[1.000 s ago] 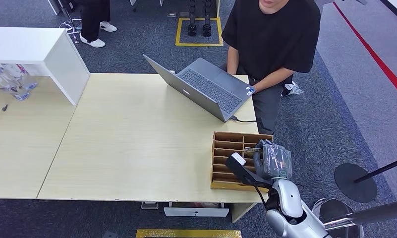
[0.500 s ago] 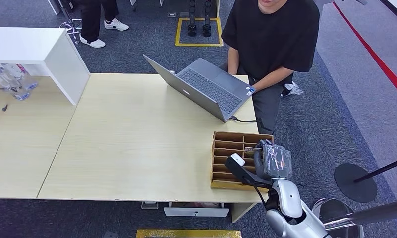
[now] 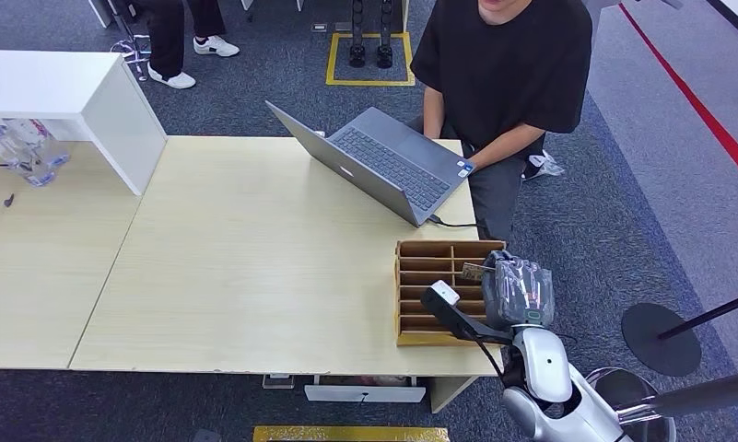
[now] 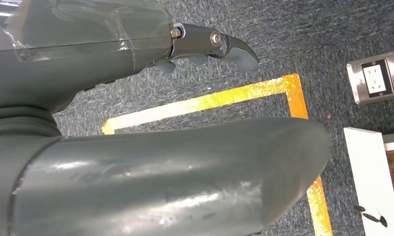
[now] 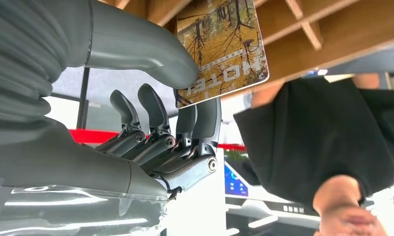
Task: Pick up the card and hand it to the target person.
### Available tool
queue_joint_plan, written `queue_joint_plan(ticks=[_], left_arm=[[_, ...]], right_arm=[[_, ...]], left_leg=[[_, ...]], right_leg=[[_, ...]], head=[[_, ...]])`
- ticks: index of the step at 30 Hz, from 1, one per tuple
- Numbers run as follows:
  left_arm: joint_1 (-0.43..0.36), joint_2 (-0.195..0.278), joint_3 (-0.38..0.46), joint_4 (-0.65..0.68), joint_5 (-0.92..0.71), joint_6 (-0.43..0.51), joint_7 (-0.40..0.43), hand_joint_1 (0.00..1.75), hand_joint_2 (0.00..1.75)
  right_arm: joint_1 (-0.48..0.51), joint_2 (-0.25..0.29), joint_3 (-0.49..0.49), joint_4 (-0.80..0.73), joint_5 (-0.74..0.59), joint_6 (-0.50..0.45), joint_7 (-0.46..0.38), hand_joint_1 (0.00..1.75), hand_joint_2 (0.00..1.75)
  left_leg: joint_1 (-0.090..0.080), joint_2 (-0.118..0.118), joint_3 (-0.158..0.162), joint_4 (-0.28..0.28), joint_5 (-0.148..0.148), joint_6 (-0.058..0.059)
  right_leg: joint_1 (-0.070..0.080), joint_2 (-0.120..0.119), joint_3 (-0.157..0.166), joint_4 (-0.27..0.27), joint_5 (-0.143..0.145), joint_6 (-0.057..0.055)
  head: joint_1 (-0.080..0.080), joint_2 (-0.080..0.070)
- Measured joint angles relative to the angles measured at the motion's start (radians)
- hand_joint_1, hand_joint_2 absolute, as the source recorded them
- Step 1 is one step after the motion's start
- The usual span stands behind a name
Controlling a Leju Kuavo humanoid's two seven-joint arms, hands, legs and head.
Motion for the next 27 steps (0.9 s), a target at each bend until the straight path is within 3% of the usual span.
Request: queue_joint_plan(ticks=[11, 27], left_arm=[[0.0, -0.002, 0.0, 0.0, 0.0, 0.0, 0.0, 0.0, 0.0], [0.0, -0.003, 0.0, 0.0, 0.0, 0.006, 0.003, 0.0, 0.0]], right_arm=[[0.0, -0.021, -0.017, -0.081, 0.008, 0.022, 0.002, 1.34, 1.75], [-0.002, -0.047, -0.071, -0.178, -0.092, 0.036, 0.006, 1.37, 1.75]], left_leg=[[0.0, 0.0, 0.0, 0.0, 0.0, 0.0], [0.0, 0.0, 0.0, 0.0, 0.0, 0.0]], right_leg=[[0.0, 0.0, 0.0, 0.0, 0.0, 0.0], [0.0, 0.0, 0.0, 0.0, 0.0, 0.0]], head=[[0.0, 0.0], [0.0, 0.0]])
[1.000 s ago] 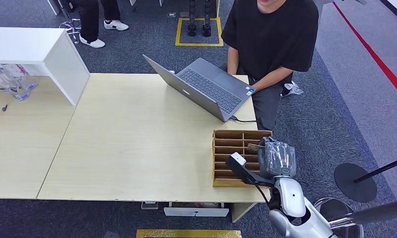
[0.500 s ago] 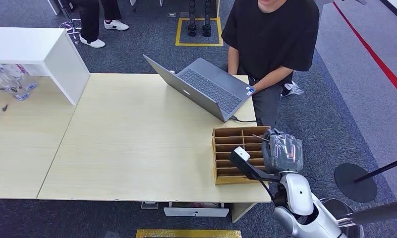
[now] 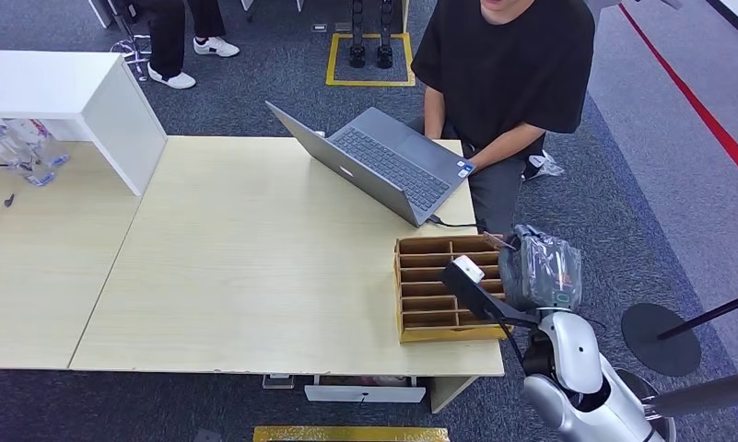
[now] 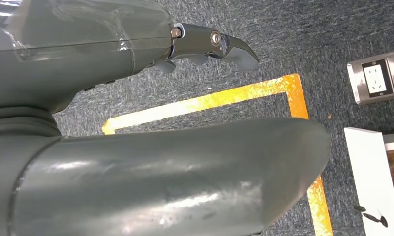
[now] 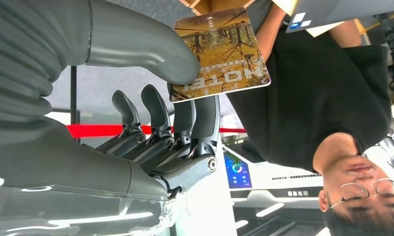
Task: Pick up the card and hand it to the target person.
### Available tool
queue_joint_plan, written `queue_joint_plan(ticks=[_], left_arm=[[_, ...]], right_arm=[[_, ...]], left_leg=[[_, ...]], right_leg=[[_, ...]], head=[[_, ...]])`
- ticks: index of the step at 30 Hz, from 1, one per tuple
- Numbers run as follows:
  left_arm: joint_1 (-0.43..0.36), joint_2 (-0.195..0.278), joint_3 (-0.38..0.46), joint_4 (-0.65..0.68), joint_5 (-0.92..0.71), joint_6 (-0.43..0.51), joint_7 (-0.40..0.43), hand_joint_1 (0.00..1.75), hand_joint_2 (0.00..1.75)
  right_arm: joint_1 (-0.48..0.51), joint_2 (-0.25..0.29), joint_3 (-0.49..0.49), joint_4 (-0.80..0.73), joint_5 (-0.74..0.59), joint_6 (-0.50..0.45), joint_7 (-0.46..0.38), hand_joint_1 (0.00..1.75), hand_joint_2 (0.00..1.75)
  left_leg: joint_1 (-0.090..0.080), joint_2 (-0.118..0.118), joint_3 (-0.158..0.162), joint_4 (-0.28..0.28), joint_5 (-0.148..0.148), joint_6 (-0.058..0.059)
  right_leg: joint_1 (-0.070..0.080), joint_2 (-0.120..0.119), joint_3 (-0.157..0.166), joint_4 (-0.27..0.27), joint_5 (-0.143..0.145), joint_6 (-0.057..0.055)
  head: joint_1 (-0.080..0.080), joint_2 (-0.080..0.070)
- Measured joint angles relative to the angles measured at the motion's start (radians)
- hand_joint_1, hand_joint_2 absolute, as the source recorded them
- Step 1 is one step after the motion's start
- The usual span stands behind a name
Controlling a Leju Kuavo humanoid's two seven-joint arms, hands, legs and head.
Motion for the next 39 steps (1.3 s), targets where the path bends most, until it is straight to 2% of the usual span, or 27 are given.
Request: queue_joint_plan(ticks=[15, 26, 39], left_arm=[[-0.006, 0.0, -0.028, 0.0, 0.0, 0.007, 0.025, 0.0, 0.0], [-0.021, -0.001, -0.065, 0.0, 0.0, 0.006, 0.045, 0.0, 0.0], [-0.026, -0.007, -0.1, 0.0, 0.0, 0.006, 0.055, 0.0, 0.0]], right_arm=[[-0.089, -0.032, -0.036, -0.012, -0.18, -0.002, -0.024, 1.36, 1.75], [-0.182, -0.044, -0.033, 0.04, -0.245, 0.013, -0.023, 1.34, 1.75], [-0.214, -0.058, -0.033, 0.134, -0.261, -0.026, -0.008, 1.4, 1.75]], left_leg=[[0.0, 0.0, 0.0, 0.0, 0.0, 0.0], [0.0, 0.0, 0.0, 0.0, 0.0, 0.0], [0.0, 0.0, 0.0, 0.0, 0.0, 0.0]], right_leg=[[0.0, 0.0, 0.0, 0.0, 0.0, 0.0], [0.0, 0.0, 0.0, 0.0, 0.0, 0.0], [0.0, 0.0, 0.0, 0.0, 0.0, 0.0]], head=[[0.0, 0.0], [0.0, 0.0], [0.0, 0.0]])
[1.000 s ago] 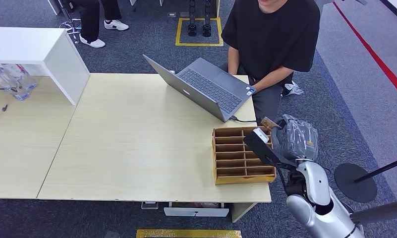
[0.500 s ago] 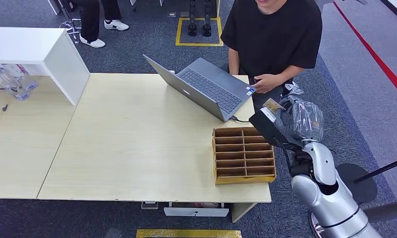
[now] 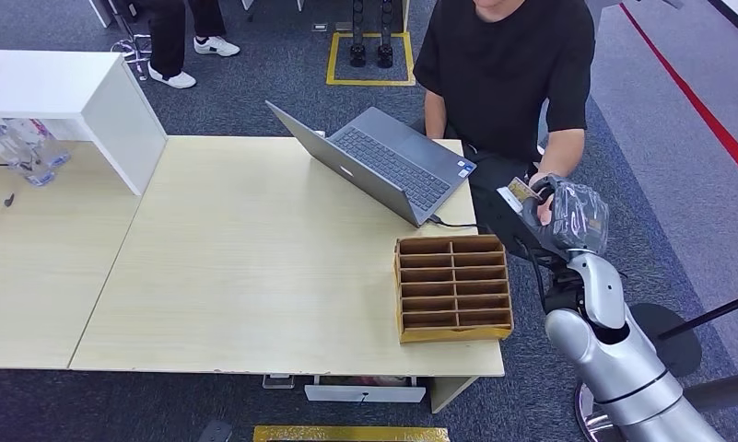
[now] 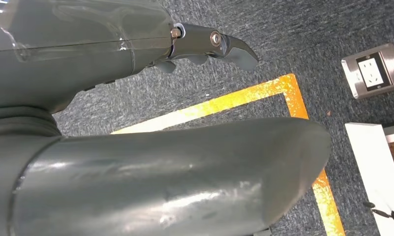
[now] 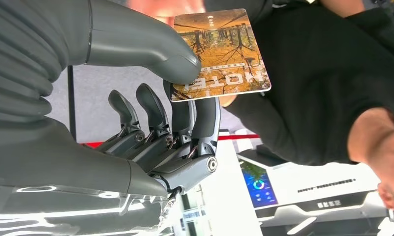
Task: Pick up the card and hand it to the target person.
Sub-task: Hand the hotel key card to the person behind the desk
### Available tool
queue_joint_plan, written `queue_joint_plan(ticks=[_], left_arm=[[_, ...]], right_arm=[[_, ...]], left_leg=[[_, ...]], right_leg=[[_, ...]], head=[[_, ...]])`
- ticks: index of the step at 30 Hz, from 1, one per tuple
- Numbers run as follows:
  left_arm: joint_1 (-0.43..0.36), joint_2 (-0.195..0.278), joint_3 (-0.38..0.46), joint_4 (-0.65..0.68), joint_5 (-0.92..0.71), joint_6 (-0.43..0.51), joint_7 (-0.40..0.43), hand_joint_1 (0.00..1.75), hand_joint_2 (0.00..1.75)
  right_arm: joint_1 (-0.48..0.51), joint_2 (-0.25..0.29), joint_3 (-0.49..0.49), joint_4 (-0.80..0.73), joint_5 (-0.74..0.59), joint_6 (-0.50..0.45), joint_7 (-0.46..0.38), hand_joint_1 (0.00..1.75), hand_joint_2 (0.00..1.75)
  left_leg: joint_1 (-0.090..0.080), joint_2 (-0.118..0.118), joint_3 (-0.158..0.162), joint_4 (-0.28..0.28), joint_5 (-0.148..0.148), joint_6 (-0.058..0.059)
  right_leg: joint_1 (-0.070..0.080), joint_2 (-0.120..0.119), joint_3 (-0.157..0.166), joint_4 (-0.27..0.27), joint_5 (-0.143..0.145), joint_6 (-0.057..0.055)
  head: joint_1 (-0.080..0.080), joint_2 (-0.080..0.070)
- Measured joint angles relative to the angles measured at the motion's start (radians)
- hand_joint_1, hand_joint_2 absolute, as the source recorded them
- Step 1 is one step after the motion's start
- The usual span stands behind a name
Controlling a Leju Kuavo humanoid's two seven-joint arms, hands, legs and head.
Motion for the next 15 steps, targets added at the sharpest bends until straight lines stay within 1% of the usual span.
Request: queue_joint_plan(ticks=[3, 7, 8, 9, 10, 11, 12, 13, 14, 15], left_arm=[[-0.002, -0.001, -0.008, 0.0, 0.0, 0.001, 0.001, 0.0, 0.0], [-0.003, -0.001, -0.011, 0.0, 0.0, 0.002, 0.001, 0.0, 0.0], [-0.003, -0.001, -0.012, 0.0, 0.0, 0.002, 0.001, 0.0, 0.0], [-0.003, -0.002, -0.013, 0.0, 0.0, 0.002, 0.001, 0.0, 0.0], [-0.004, -0.002, -0.015, 0.0, 0.0, 0.002, 0.002, 0.0, 0.0], [-0.004, -0.002, -0.016, 0.0, 0.0, 0.002, 0.002, 0.0, 0.0], [-0.004, -0.002, -0.016, 0.0, 0.0, 0.001, 0.002, 0.0, 0.0], [-0.004, -0.002, -0.016, 0.0, 0.0, 0.001, 0.002, 0.0, 0.0], [-0.004, -0.002, -0.017, 0.0, 0.0, 0.001, 0.003, 0.0, 0.0], [-0.004, -0.002, -0.018, 0.0, 0.0, 0.001, 0.003, 0.0, 0.0]], right_arm=[[-0.002, -0.001, 0.0, 0.031, 0.0, -0.03, 0.002, 1.37, 1.75], [-0.001, -0.003, 0.0, 0.051, 0.016, -0.045, 0.002, 1.34, 1.75], [-0.001, -0.005, 0.0, 0.055, 0.022, -0.046, 0.003, 1.28, 1.75], [-0.001, -0.007, 0.0, 0.059, 0.029, -0.046, 0.004, 1.06, 1.75], [-0.001, -0.008, 0.0, 0.062, 0.036, -0.045, 0.005, 0.8, 1.75], [-0.001, -0.009, 0.0, 0.066, 0.045, -0.043, 0.006, 0.48, 1.75], [-0.001, -0.01, 0.0, 0.069, 0.054, -0.04, 0.006, 0.2, 1.75], [-0.001, -0.01, 0.0, 0.073, 0.064, -0.035, 0.007, 0.08, 1.75], [-0.001, -0.01, 0.0, 0.076, 0.073, -0.03, 0.007, 0.01, 1.75], [0.0, -0.011, 0.0, 0.079, 0.081, -0.025, 0.007, 0.0, 1.75]], left_leg=[[0.0, 0.0, 0.0, 0.0, 0.0, 0.0], [0.0, 0.0, 0.0, 0.0, 0.0, 0.0], [0.0, 0.0, 0.0, 0.0, 0.0, 0.0], [0.0, 0.0, 0.0, 0.0, 0.0, 0.0], [0.0, 0.0, 0.0, 0.0, 0.0, 0.0], [0.0, 0.0, 0.0, 0.0, 0.0, 0.0], [0.0, 0.0, 0.0, 0.0, 0.0, 0.0], [0.0, 0.0, 0.0, 0.0, 0.0, 0.0], [0.0, 0.0, 0.0, 0.0, 0.0, 0.0], [0.0, 0.0, 0.0, 0.0, 0.0, 0.0]], right_leg=[[0.0, 0.0, 0.0, 0.0, 0.0, 0.0], [0.0, 0.0, 0.0, 0.0, 0.0, 0.0], [0.0, 0.0, 0.0, 0.0, 0.0, 0.0], [0.0, 0.0, 0.0, 0.0, 0.0, 0.0], [0.0, 0.0, 0.0, 0.0, 0.0, 0.0], [0.0, 0.0, 0.0, 0.0, 0.0, 0.0], [0.0, 0.0, 0.0, 0.0, 0.0, 0.0], [0.0, 0.0, 0.0, 0.0, 0.0, 0.0], [0.0, 0.0, 0.0, 0.0, 0.0, 0.0], [0.0, 0.0, 0.0, 0.0, 0.0, 0.0]], head=[[0.0, 0.0], [0.0, 0.0], [0.0, 0.0], [0.0, 0.0], [0.0, 0.0], [0.0, 0.0], [0.0, 0.0], [0.0, 0.0], [0.0, 0.0], [0.0, 0.0]])
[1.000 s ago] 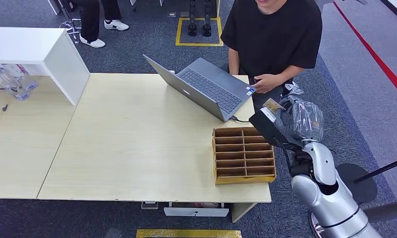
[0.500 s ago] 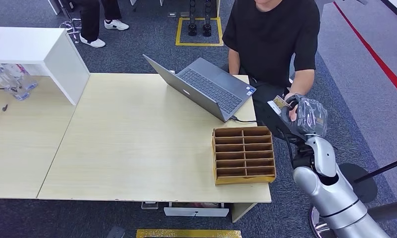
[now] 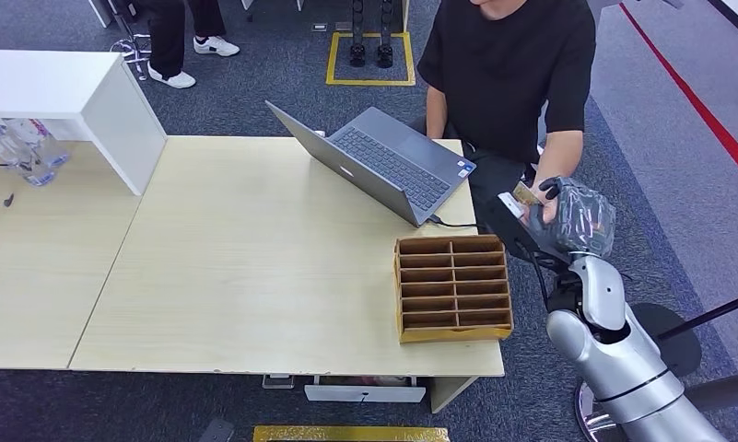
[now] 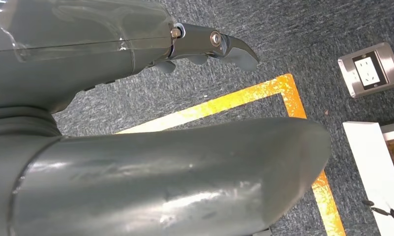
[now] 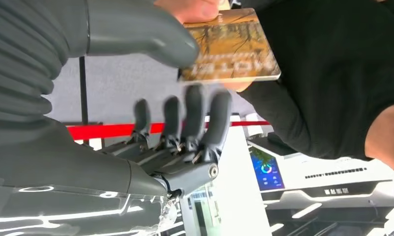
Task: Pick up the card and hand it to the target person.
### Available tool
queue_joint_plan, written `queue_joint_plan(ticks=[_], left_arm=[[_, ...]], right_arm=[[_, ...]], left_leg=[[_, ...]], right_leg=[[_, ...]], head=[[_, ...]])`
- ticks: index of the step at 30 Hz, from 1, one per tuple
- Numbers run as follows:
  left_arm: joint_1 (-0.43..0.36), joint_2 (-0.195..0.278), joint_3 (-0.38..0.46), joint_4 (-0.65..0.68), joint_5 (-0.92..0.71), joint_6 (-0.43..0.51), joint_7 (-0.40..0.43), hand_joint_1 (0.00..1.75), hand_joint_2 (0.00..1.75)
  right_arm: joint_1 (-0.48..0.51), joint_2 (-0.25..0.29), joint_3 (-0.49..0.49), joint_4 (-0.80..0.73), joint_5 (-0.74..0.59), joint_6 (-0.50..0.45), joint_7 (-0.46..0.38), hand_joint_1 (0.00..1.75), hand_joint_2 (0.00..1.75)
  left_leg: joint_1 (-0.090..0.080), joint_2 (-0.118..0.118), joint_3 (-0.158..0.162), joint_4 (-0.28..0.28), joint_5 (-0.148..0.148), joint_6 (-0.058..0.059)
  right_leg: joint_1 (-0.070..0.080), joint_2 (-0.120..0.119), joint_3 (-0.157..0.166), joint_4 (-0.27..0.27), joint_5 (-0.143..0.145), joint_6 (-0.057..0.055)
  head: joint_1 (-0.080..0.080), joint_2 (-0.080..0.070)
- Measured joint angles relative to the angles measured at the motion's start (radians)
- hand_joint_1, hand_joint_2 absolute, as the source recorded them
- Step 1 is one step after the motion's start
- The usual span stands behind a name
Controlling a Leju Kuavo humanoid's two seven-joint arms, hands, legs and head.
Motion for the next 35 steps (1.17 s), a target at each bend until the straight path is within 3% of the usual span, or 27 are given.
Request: queue_joint_plan(ticks=[11, 14, 19, 25, 35], left_arm=[[-0.001, 0.0, -0.007, 0.0, 0.0, 0.001, -0.001, 0.0, 0.0], [0.0, 0.0, -0.007, 0.0, 0.0, 0.004, -0.002, 0.0, 0.0], [0.004, 0.001, -0.007, 0.0, 0.001, 0.015, -0.01, 0.0, 0.0], [0.019, 0.002, -0.006, 0.0, 0.004, 0.032, -0.027, 0.0, 0.0], [0.04, 0.003, 0.007, 0.0, 0.006, 0.053, -0.044, 0.0, 0.0]], right_arm=[[0.002, 0.0, 0.009, 0.032, -0.019, 0.024, -0.018, 0.0, 1.75], [0.008, 0.004, 0.009, 0.034, -0.065, -0.024, -0.04, 0.0, 1.75], [0.03, 0.024, 0.006, 0.022, -0.167, -0.182, -0.121, 0.0, 1.75], [0.093, 0.084, 0.01, -0.046, -0.244, -0.327, -0.247, 0.0, 1.75], [0.249, 0.231, 0.014, -0.134, -0.292, -0.347, -0.478, 0.0, 1.75]], left_leg=[[0.0, 0.0, 0.0, 0.0, 0.0, 0.0], [0.0, 0.0, 0.0, 0.0, 0.0, 0.0], [0.0, 0.0, 0.0, 0.0, 0.0, 0.0], [0.0, 0.0, 0.0, 0.0, 0.0, 0.0], [0.0, 0.0, 0.0, -0.001, 0.0, 0.0]], right_leg=[[0.0, 0.0, 0.0, 0.0, 0.0, 0.0], [0.0, 0.0, 0.0, 0.0, 0.0, 0.0], [0.0, 0.0, 0.0, 0.0, 0.0, 0.0], [0.0, 0.0, 0.0, 0.0, 0.0, 0.0], [0.0, 0.0, 0.0, 0.0, 0.0, 0.0]], head=[[0.0, 0.0], [0.0, 0.0], [0.0, 0.0], [0.0, 0.0], [0.0, 0.0]])
